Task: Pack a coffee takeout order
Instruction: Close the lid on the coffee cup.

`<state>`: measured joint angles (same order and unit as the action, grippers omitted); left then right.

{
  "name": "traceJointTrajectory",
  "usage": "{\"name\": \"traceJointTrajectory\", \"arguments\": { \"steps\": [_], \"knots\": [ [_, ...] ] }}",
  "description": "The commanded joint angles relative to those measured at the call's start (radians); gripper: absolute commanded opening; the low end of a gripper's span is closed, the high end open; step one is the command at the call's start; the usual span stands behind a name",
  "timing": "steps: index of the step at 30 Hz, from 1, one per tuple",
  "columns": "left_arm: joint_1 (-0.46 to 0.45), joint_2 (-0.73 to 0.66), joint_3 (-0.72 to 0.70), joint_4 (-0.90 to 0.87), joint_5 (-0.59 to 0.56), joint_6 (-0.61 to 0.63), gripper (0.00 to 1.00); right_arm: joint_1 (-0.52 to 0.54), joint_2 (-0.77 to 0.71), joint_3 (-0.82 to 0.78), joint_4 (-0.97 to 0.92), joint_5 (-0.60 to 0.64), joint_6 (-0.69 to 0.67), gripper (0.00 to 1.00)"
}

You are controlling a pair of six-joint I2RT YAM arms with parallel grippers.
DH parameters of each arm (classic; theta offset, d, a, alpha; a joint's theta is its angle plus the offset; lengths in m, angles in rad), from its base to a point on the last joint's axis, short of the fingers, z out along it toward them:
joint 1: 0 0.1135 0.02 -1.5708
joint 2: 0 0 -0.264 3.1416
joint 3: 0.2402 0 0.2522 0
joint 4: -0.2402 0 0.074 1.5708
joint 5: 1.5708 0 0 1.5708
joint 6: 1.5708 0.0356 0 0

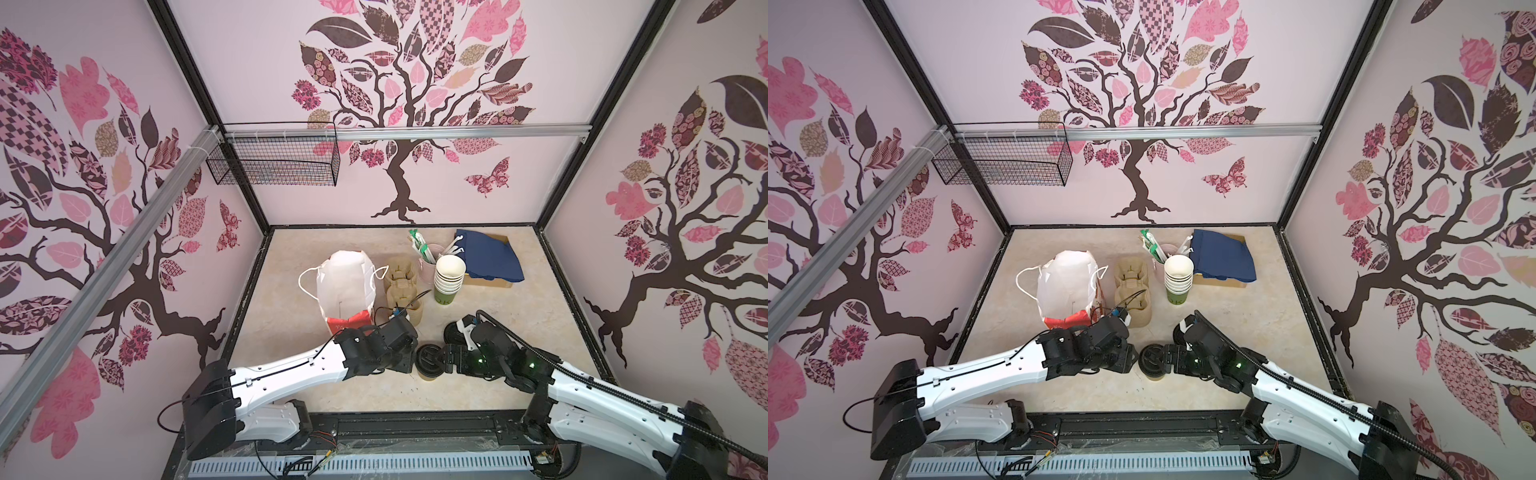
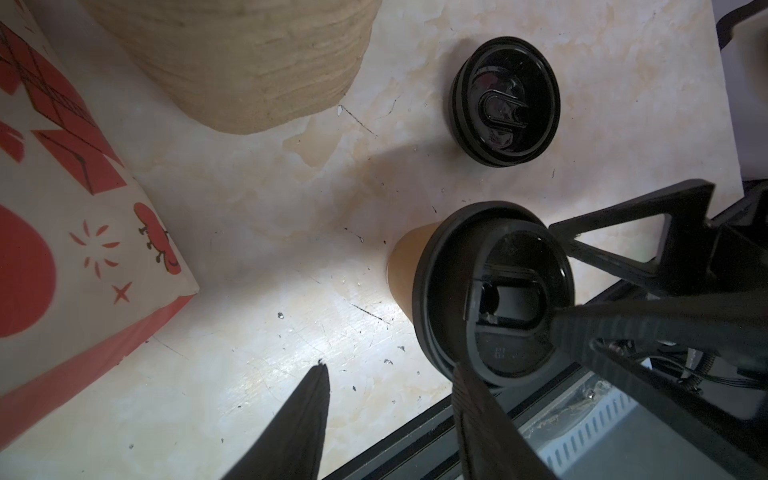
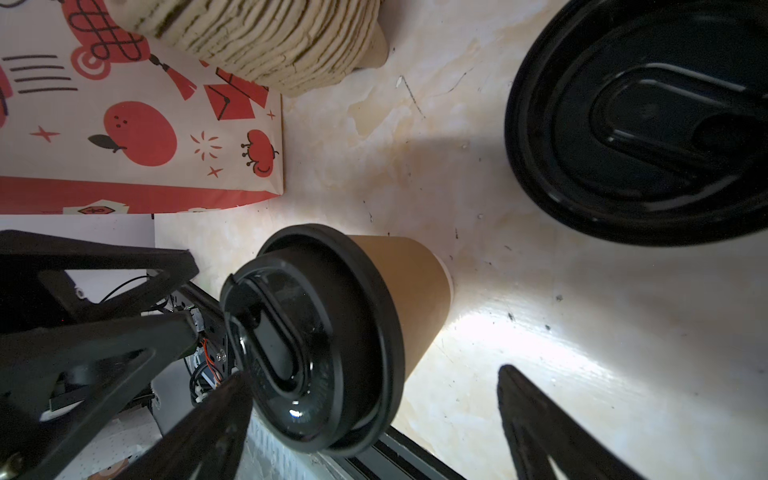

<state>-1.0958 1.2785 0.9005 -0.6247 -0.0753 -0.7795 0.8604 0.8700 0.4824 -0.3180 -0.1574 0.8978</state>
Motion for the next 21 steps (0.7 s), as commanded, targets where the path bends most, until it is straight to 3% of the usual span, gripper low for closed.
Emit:
{"name": "traceJointTrajectory", "arguments": {
  "steps": [1,21],
  "knots": [
    [-0.004,0.013,-0.032,0.039,0.040,-0.021,0.52,-0.004,0.006,0.002,0.008,-0.001,0.005,0.93],
    [-0.004,0.040,-0.067,0.089,0.066,-0.031,0.49,-0.004,0.027,0.005,0.008,-0.019,0.001,0.92]
  ]
}}
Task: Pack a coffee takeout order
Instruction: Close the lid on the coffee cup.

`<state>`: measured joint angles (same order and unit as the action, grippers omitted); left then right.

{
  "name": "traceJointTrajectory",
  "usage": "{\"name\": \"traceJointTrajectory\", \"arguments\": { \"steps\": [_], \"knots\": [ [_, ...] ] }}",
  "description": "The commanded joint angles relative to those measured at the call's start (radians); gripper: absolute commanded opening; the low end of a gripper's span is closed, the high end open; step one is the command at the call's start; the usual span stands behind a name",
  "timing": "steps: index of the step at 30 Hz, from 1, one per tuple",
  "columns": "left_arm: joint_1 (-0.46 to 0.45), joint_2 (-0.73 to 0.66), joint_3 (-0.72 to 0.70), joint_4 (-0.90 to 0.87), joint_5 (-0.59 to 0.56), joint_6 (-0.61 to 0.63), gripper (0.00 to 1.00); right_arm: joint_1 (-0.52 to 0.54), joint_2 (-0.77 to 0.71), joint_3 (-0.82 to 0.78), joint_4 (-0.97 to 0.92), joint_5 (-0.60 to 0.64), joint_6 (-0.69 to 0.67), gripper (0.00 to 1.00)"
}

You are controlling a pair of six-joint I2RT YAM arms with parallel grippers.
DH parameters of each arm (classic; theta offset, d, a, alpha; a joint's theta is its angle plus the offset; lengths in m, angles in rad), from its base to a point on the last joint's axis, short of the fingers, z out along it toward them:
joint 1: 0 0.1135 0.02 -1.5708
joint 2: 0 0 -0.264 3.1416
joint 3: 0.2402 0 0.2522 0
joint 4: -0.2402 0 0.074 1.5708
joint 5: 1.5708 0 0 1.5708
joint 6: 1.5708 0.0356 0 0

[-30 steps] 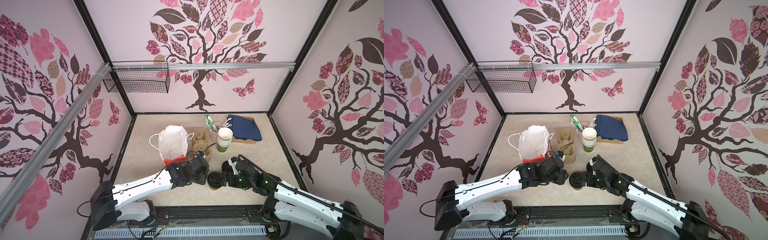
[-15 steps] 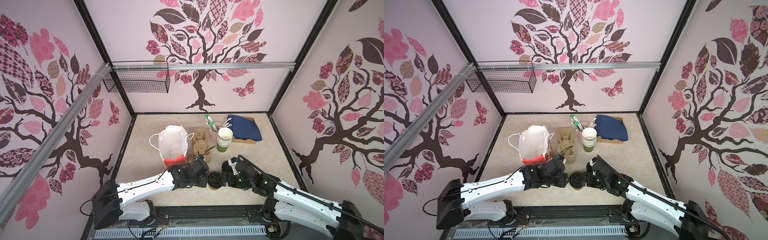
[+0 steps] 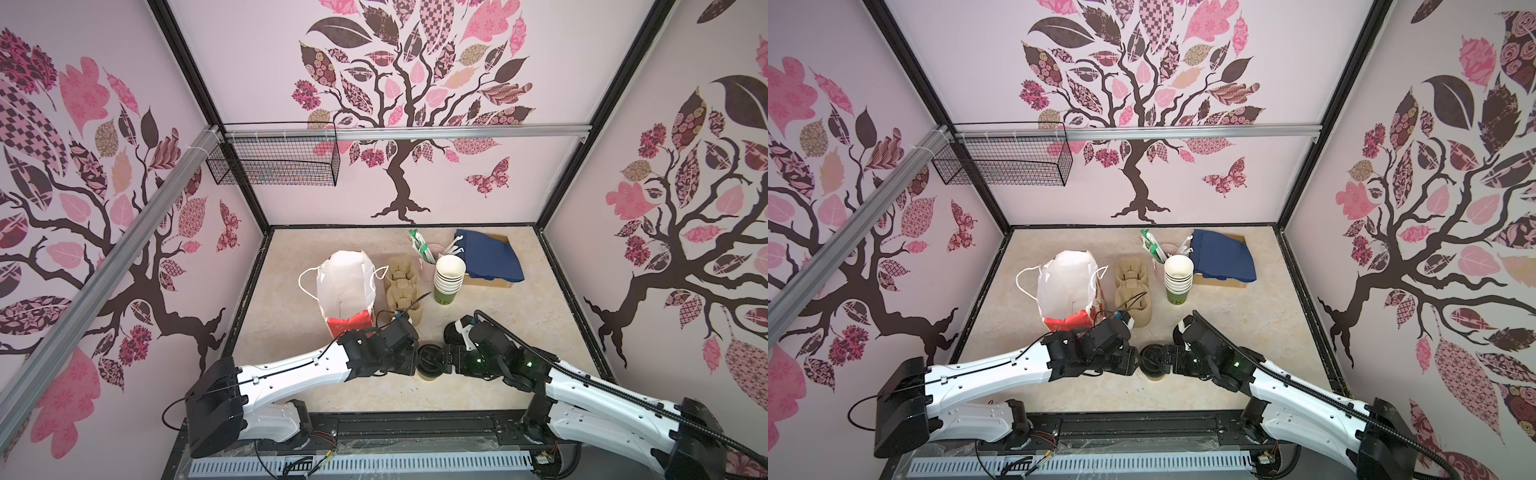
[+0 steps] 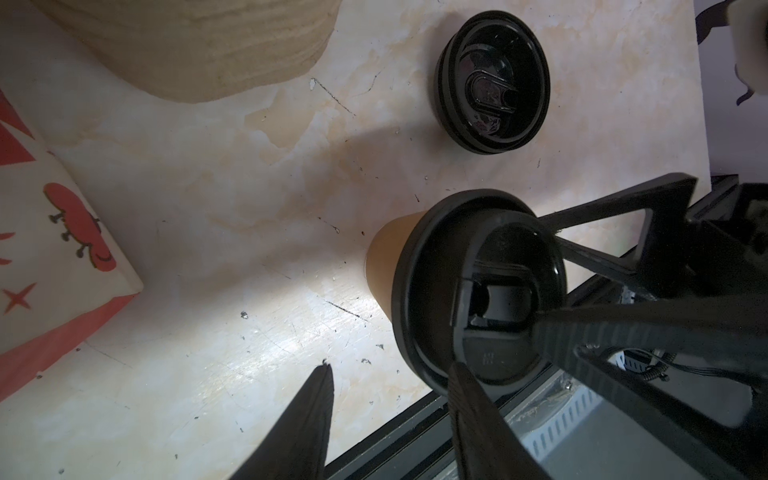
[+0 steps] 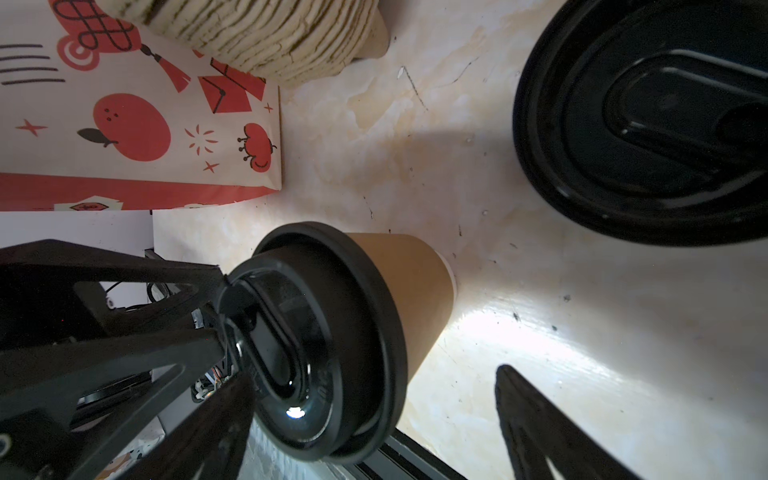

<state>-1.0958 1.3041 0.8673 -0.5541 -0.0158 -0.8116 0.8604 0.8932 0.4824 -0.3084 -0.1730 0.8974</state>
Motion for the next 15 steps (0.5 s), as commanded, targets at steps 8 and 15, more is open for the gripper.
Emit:
{"name": "traceJointTrajectory", "arguments": {
  "steps": [8,15],
  "knots": [
    [-0.004,0.014,-0.040,0.017,0.007,-0.002,0.45,-0.004,0.005,0.005,-0.003,-0.003,0.001,0.92],
    [-0.004,0.029,-0.055,0.025,0.011,-0.002,0.45,-0.004,0.011,0.002,-0.010,0.000,0.001,0.92]
  ]
}}
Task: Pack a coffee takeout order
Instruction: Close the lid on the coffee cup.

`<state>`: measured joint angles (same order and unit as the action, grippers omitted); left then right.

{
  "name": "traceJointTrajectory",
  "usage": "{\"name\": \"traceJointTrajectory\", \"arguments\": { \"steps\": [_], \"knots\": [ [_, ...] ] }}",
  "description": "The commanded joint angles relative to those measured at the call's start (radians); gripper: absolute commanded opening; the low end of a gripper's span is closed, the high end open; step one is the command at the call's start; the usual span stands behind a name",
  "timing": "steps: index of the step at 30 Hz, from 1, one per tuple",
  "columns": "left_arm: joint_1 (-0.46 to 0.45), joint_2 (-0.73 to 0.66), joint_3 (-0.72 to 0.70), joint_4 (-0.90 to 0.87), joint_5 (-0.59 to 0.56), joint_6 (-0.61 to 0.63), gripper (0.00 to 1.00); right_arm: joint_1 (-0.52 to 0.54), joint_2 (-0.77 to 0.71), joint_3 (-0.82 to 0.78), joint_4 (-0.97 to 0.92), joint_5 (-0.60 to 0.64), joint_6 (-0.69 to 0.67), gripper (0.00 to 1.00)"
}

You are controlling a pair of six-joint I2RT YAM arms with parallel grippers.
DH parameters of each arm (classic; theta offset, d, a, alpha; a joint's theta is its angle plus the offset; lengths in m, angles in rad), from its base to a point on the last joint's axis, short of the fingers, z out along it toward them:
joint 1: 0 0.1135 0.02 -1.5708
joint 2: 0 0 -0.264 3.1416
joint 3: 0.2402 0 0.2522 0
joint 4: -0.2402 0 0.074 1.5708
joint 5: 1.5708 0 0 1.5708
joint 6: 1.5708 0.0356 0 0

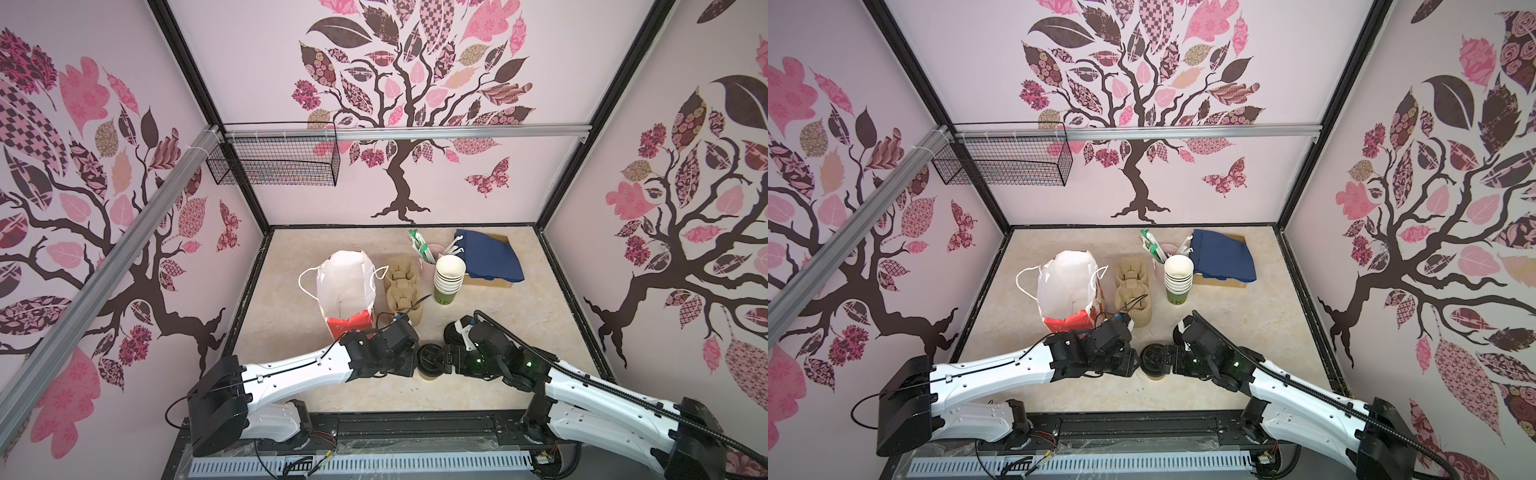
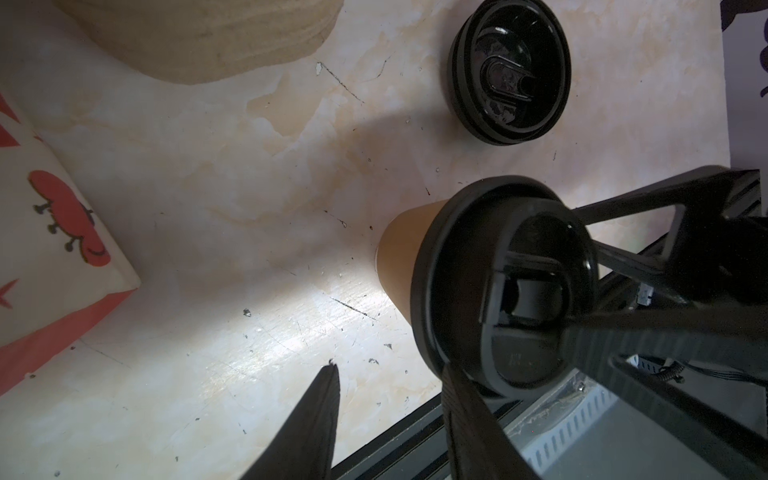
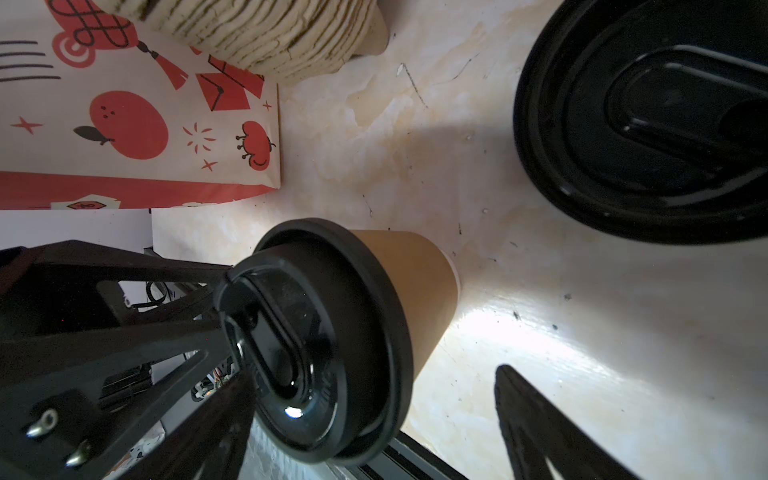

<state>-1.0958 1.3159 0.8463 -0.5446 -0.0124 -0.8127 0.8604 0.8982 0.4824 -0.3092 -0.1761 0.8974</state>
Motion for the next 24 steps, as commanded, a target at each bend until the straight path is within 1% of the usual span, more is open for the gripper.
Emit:
{"name": "traceJointTrajectory", "arguments": {
  "steps": [1,9,13,19,24],
  "knots": [
    [-0.004,0.019,-0.035,0.017,0.010,-0.001,0.44,-0.004,0.007,0.002,-0.010,0.003,0.003,0.92],
    [-0.004,0.039,-0.050,0.018,0.019,0.004,0.43,-0.004,0.008,-0.004,-0.033,0.014,0.007,0.91],
    [-0.003,-0.001,-0.042,0.003,0.004,0.002,0.42,-0.004,-0.001,0.000,-0.040,0.014,0.005,0.91],
    [-0.004,-0.077,-0.032,0.019,-0.023,-0.006,0.46,-0.004,-0.032,-0.001,-0.035,0.024,0.017,0.91],
    [0.002,-0.061,-0.036,0.050,0.001,-0.011,0.47,-0.004,-0.041,0.001,-0.030,0.020,0.020,0.91]
  ]
}}
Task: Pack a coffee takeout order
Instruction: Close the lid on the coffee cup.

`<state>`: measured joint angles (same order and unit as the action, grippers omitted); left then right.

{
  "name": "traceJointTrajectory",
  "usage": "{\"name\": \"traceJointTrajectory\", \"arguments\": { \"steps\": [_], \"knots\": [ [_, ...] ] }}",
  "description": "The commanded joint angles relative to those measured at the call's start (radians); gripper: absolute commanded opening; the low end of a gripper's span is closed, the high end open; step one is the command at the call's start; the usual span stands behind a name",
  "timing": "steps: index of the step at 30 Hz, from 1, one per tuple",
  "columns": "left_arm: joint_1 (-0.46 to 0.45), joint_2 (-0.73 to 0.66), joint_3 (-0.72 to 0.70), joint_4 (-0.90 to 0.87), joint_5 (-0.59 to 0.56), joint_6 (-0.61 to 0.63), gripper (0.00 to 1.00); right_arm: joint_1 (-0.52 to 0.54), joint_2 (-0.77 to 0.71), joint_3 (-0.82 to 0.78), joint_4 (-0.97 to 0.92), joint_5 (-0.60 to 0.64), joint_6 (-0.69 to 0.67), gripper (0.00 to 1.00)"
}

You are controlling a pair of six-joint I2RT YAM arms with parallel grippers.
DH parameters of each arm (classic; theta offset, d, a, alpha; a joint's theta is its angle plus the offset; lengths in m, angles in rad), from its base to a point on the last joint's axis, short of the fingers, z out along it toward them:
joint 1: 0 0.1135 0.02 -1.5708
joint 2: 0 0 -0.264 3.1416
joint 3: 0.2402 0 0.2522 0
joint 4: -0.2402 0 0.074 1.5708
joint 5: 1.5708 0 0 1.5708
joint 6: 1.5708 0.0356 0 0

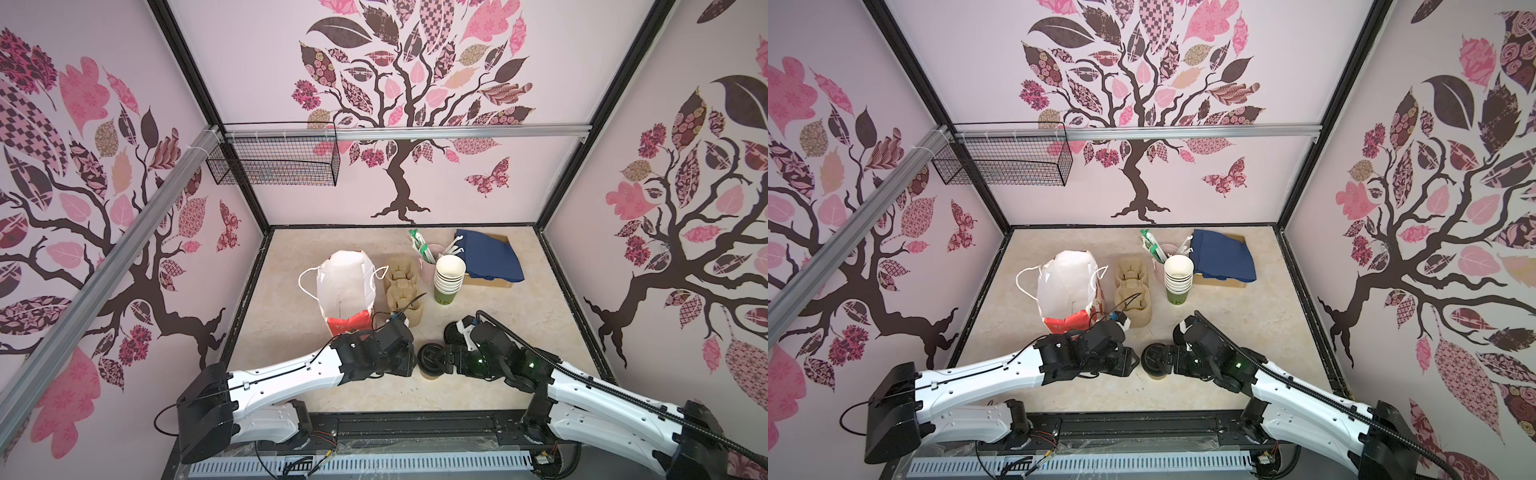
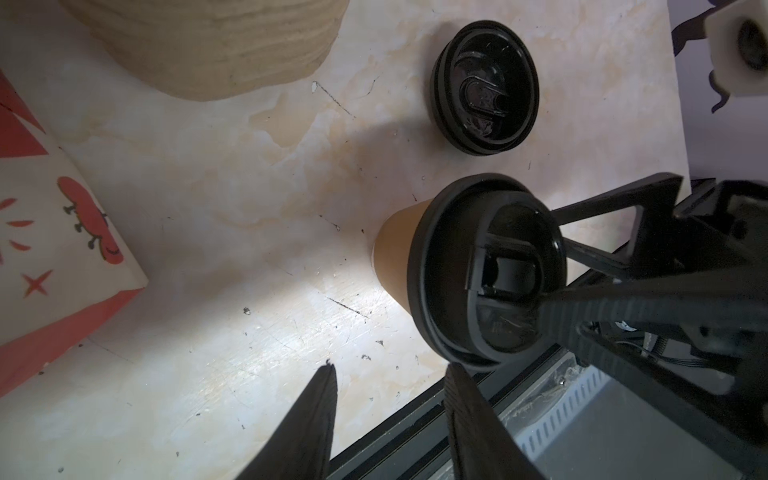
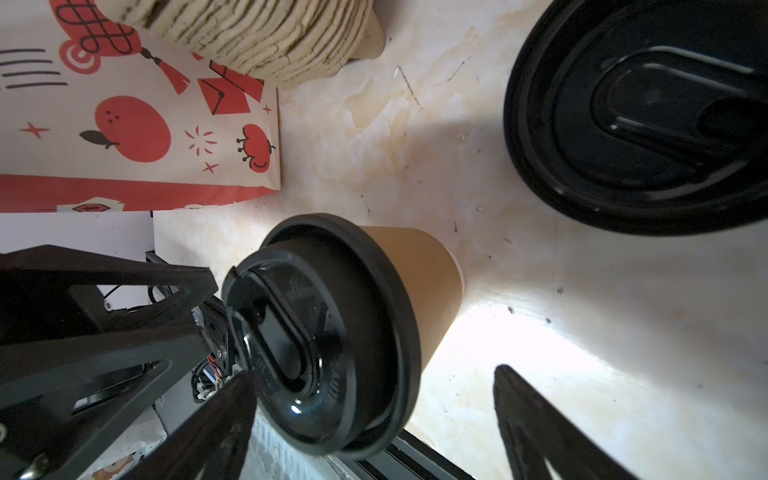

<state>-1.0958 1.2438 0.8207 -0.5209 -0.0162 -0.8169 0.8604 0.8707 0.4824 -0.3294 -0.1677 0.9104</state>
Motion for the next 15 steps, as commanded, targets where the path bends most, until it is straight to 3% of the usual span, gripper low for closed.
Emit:
{"name": "traceJointTrajectory", "arguments": {
  "steps": [1,15],
  "knots": [
    [0.002,0.020,-0.011,0.032,0.007,-0.007,0.47,-0.004,-0.015,0.002,-0.010,0.015,0.005,0.91],
    [0.016,0.084,-0.040,0.097,0.047,-0.008,0.44,-0.004,0.010,0.002,-0.046,0.080,0.014,0.90]
  ]
}}
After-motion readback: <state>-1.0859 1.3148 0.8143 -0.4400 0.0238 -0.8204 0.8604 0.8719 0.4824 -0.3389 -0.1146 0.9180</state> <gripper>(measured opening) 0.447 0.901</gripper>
